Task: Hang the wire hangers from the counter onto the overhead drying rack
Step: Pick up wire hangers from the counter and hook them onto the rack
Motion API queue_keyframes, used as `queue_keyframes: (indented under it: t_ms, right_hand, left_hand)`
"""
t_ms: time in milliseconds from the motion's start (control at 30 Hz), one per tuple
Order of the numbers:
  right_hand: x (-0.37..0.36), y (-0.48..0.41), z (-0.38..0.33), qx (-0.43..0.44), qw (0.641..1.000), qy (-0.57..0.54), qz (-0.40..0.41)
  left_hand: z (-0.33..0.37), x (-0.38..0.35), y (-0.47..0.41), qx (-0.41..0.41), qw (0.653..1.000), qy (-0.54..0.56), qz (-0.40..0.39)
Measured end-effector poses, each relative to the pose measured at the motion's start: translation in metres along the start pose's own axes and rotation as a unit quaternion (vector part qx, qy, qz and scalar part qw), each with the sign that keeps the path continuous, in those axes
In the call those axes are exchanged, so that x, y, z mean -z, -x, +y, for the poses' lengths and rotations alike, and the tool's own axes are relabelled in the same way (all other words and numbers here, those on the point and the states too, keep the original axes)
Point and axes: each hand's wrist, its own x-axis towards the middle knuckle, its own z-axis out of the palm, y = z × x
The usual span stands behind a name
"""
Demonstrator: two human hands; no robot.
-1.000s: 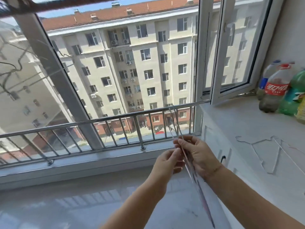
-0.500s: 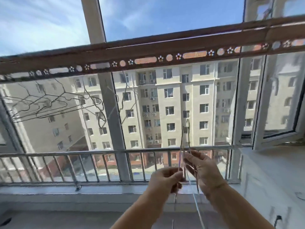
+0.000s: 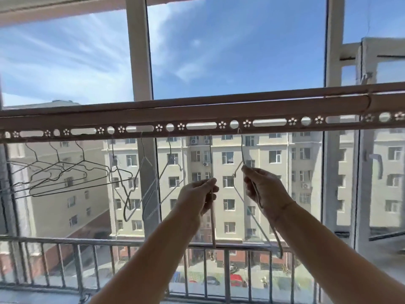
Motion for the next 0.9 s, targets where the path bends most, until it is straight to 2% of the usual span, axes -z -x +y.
queue_keyframes:
  t_ms: [167, 433, 900]
  right_hand:
    - [0.001, -0.040, -0.010, 0.017, 1.000, 0.001, -0.018]
    - [0.009, -0.081, 0.011, -0.002, 0.999, 0.018, -0.031]
    - [0.029, -0.088, 0.034, -0.036, 0.999, 0.010, -0.014]
  left_hand:
    - [0.013, -0.008, -0.041, -0.029, 1.000, -0.001, 0.011]
    - [0.002, -0.010, -0.079, -0.027, 0.999, 0.000, 0.019]
    - [-0.021, 0.018, -0.094, 0.002, 0.998, 0.019, 0.055]
